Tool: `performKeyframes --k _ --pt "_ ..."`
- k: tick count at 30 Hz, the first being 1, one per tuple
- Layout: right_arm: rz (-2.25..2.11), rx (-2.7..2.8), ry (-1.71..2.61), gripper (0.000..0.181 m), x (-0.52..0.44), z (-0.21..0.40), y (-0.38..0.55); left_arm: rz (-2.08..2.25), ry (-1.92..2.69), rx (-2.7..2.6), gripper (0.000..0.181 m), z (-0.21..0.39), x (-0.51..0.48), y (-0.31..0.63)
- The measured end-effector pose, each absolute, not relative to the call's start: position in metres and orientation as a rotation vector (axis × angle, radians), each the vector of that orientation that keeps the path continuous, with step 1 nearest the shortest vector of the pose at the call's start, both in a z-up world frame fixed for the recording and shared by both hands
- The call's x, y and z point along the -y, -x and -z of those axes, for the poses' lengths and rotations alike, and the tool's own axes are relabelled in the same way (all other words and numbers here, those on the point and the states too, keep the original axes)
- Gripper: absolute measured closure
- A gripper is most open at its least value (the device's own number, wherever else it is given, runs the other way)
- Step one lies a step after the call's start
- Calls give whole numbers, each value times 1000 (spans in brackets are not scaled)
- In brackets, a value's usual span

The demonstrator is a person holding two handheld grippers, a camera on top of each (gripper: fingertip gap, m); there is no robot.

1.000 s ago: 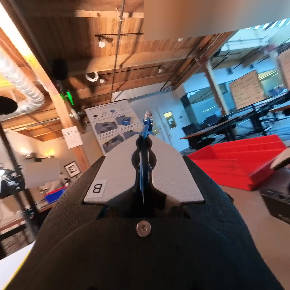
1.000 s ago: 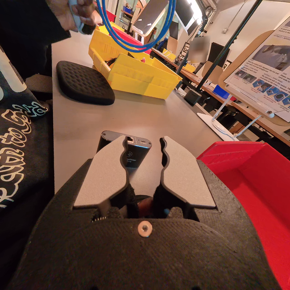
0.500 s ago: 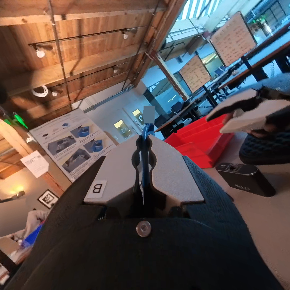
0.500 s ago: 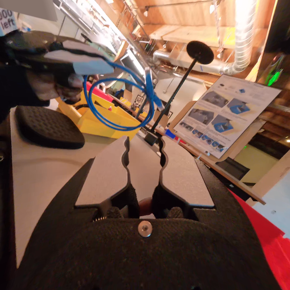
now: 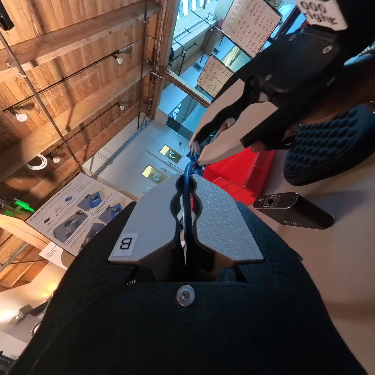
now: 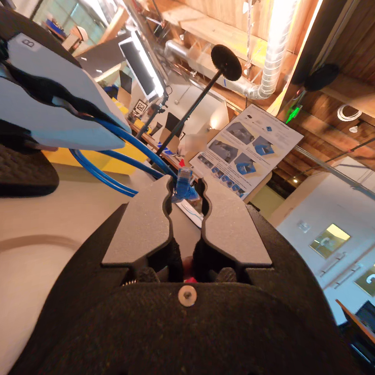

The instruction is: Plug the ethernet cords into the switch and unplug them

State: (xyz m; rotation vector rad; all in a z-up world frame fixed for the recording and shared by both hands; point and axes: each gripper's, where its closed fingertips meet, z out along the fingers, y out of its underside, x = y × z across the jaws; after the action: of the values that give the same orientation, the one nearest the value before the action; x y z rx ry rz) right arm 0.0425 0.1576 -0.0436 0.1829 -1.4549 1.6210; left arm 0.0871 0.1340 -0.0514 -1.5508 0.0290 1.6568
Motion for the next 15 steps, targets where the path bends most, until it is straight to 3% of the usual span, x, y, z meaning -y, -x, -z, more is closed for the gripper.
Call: performKeyframes --k 3,11,15 --pt "-1636 1476 -188 169 -156 48 -43 -1653 1572 -38 176 55 -135 -86" --pt "-1654 1460 -172 170 -157 48 -40 -1611 1601 -13 175 60 -134 -82" --pt "-1623 1425 -205 170 -151 45 -42 -1423 1579 83 158 57 -128 -83"
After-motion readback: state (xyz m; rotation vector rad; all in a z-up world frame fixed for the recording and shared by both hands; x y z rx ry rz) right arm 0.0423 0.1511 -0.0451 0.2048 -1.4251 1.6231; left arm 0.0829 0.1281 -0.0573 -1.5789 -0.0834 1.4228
